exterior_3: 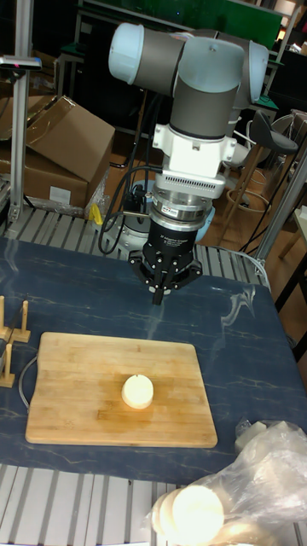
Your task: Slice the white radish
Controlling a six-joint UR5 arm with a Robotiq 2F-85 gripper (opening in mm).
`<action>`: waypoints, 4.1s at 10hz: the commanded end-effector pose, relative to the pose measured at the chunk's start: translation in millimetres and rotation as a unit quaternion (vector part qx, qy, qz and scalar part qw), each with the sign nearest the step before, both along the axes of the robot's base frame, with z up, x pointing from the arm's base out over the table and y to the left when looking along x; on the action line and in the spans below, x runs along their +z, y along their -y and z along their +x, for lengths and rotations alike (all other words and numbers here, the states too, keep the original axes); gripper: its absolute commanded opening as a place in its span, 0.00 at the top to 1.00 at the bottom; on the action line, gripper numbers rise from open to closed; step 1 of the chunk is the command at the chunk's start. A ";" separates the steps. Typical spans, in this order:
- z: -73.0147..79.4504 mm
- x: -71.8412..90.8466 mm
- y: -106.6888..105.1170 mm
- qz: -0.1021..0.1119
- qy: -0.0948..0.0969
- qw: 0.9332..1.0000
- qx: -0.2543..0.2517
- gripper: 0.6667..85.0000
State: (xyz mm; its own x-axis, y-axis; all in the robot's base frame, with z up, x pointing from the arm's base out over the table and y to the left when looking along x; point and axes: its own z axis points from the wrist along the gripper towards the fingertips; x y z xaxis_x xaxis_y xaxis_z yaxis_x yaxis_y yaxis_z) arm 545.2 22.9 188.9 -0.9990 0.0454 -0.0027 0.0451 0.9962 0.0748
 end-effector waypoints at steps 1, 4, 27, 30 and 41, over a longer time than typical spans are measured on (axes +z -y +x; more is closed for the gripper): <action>-2.2 0.0 -0.1 0.006 -0.001 1.000 0.003 1.00; -10.8 -3.5 -3.6 0.020 -0.012 1.000 0.000 1.00; -17.8 -7.6 -9.9 0.039 -0.018 0.998 -0.036 1.00; -19.7 -10.0 11.6 -0.002 -0.023 0.997 -0.072 1.00; -18.4 -33.9 96.8 -0.014 0.011 0.997 0.070 1.00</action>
State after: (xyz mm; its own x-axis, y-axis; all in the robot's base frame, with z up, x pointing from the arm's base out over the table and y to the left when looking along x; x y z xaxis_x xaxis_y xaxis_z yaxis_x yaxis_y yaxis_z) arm 530.1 -62.3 163.1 -0.9975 -0.0670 -0.0205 -0.0672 0.9977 0.0108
